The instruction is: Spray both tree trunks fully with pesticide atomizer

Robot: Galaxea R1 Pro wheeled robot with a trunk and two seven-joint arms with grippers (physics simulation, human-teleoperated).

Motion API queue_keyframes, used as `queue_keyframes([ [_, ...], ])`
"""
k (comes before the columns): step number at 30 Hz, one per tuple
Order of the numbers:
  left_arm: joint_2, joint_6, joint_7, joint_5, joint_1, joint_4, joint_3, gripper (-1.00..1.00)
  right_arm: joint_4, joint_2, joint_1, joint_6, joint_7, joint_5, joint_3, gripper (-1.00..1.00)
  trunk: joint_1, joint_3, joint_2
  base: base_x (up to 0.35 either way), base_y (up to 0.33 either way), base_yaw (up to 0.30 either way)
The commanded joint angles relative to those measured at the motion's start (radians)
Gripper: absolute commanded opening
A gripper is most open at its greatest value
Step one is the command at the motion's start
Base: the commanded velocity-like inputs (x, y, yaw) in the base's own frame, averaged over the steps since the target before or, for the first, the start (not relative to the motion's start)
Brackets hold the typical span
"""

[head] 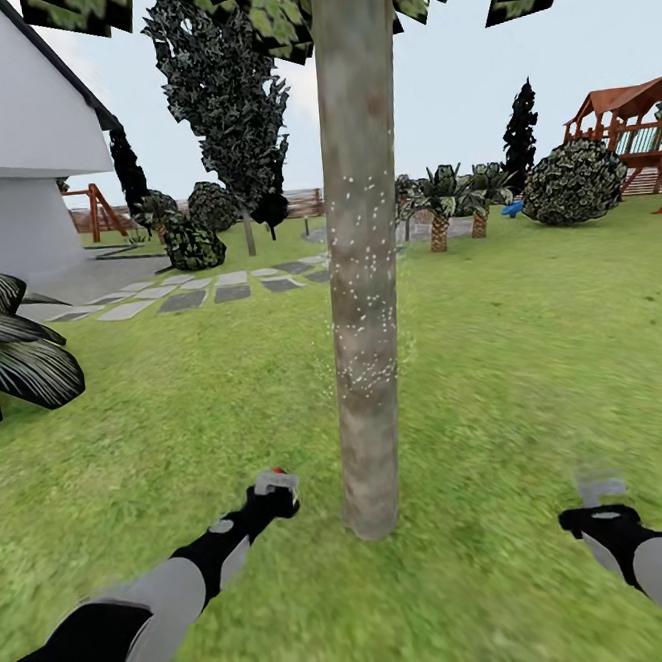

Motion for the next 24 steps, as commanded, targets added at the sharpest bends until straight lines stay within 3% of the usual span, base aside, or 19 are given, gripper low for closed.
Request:
queue_keyframes([
  [1,0.000,-0.023,0.040,0.016,0.023,0.000,0.001,-1.00,0.012,0.003,0.039,-0.026,0.000,-0.037,0.002,1.00,0.000,0.000,0.000,0.000,0.000,0.000],
  [3,0.000,-0.036,0.062,0.029,0.044,0.000,0.001,-1.00,0.019,0.016,0.096,-0.044,0.001,-0.061,0.003,1.00,0.000,0.000,0.000,0.000,0.000,0.000],
  [5,0.000,-0.043,0.073,0.036,0.058,0.000,0.000,-1.00,0.023,0.062,0.166,-0.105,0.002,-0.073,0.003,1.00,0.000,0.000,0.000,0.000,0.000,0.000],
  [7,0.000,-0.046,0.074,0.037,0.061,-0.001,0.000,-1.00,0.023,0.096,0.193,-0.128,0.002,-0.074,0.003,1.00,0.000,0.000,0.000,0.000,0.000,0.000],
  [8,-0.001,-0.047,0.074,0.038,0.063,-0.003,-0.002,-1.00,0.023,0.139,0.211,-0.140,0.002,-0.073,0.003,1.00,0.000,0.000,0.000,0.000,0.000,0.000],
  [9,-0.002,-0.047,0.074,0.038,0.063,-0.002,-0.002,-1.00,0.023,0.150,0.218,-0.143,0.002,-0.073,0.003,1.00,0.000,0.000,0.000,0.000,0.000,0.000],
  [13,-0.004,-0.046,0.071,0.036,0.064,0.000,-0.003,-1.00,0.024,0.178,0.226,-0.145,0.002,-0.073,0.003,1.00,0.000,0.000,0.000,0.000,0.000,0.000],
  [24,-0.005,-0.045,0.072,0.036,0.065,0.000,-0.003,-1.00,0.024,0.206,0.241,-0.145,0.002,-0.074,0.004,1.00,0.000,0.006,0.000,0.000,0.000,-0.100],
])
